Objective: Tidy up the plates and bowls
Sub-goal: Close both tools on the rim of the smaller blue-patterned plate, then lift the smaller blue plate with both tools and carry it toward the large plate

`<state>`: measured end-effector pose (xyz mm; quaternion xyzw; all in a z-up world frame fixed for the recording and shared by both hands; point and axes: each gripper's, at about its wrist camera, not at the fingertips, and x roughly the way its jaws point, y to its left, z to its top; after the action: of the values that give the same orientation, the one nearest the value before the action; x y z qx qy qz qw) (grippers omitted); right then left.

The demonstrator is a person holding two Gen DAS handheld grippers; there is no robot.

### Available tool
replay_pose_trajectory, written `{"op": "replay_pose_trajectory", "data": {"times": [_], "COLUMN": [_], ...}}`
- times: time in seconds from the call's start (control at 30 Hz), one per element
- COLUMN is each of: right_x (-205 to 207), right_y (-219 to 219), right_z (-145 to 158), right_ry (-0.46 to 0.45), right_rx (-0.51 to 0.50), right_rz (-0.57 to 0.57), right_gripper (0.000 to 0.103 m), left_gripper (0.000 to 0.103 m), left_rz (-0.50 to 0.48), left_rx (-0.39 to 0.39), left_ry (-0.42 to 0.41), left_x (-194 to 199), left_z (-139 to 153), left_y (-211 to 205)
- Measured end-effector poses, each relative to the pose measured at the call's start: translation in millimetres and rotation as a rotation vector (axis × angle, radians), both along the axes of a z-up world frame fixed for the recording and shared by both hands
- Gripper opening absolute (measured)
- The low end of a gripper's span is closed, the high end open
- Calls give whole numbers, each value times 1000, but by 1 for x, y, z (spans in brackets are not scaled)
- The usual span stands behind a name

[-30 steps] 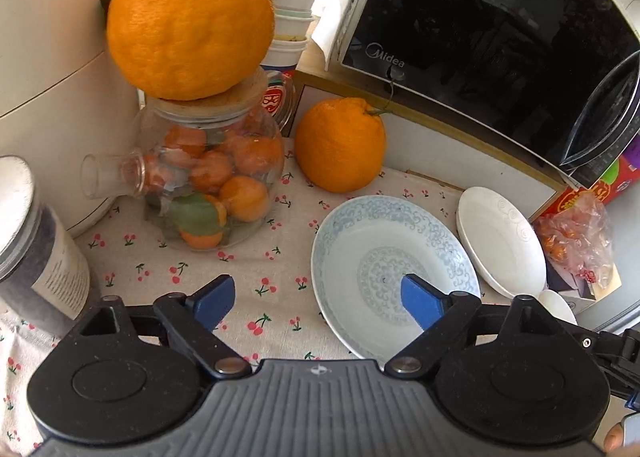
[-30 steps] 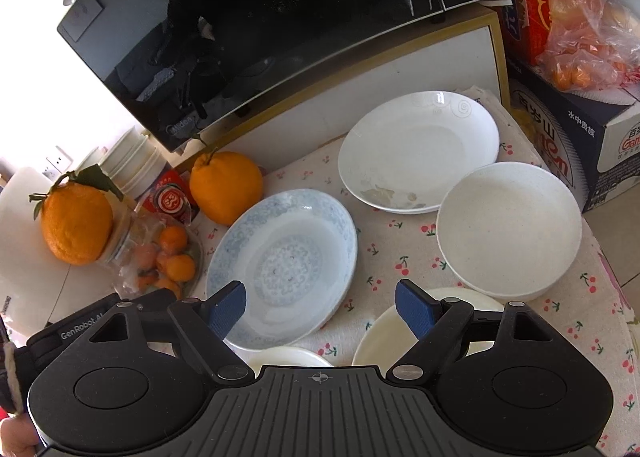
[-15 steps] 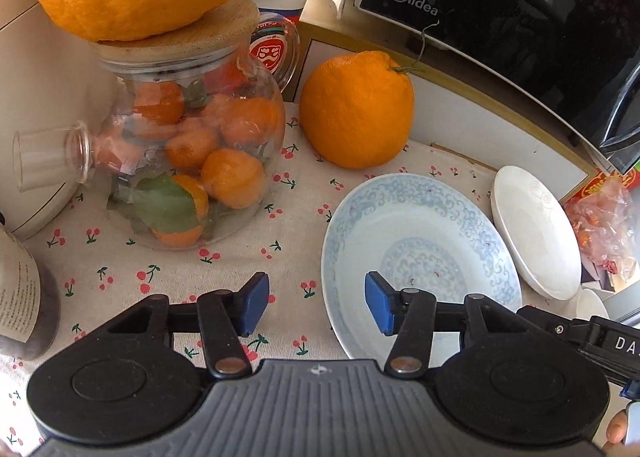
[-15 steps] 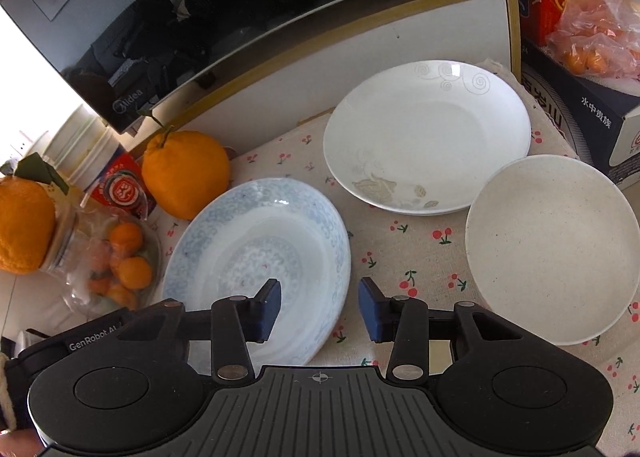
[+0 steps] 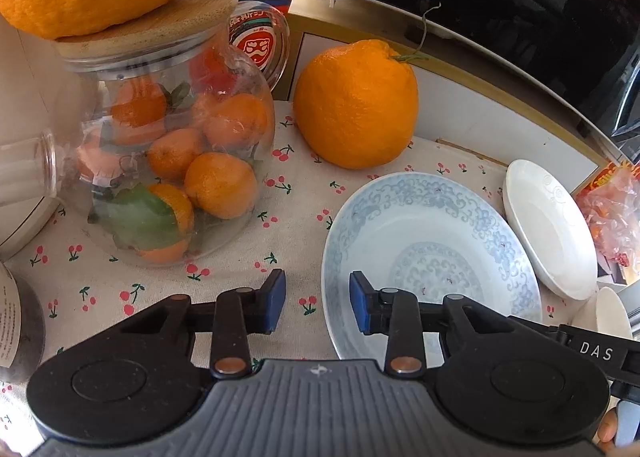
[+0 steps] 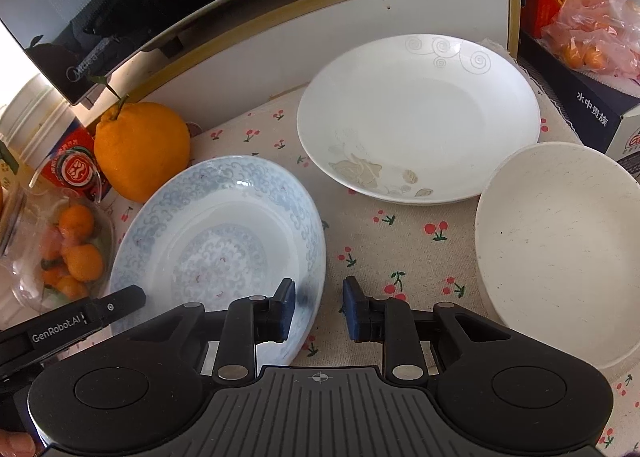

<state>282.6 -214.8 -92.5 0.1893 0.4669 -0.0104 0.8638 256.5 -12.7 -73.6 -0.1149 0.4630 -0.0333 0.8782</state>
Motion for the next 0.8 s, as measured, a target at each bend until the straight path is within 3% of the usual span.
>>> {"op": "replay_pose_trajectory", "data": {"times": [0.2, 0.8], "right_x": [1, -1], "right_y": [1, 1], "right_z": [-1, -1], "right_ry": [-8, -14], "right_rx": [19, 37], "right_rz": [-5, -19], "right_gripper": [14, 14], "left_gripper": [23, 16], "left_rz": [-46, -48], "left_rx": [14, 5], "left_ry": [-13, -30], "left_x": [-1, -3], "left_z": [-5, -5], "left_y": [-12, -10]}}
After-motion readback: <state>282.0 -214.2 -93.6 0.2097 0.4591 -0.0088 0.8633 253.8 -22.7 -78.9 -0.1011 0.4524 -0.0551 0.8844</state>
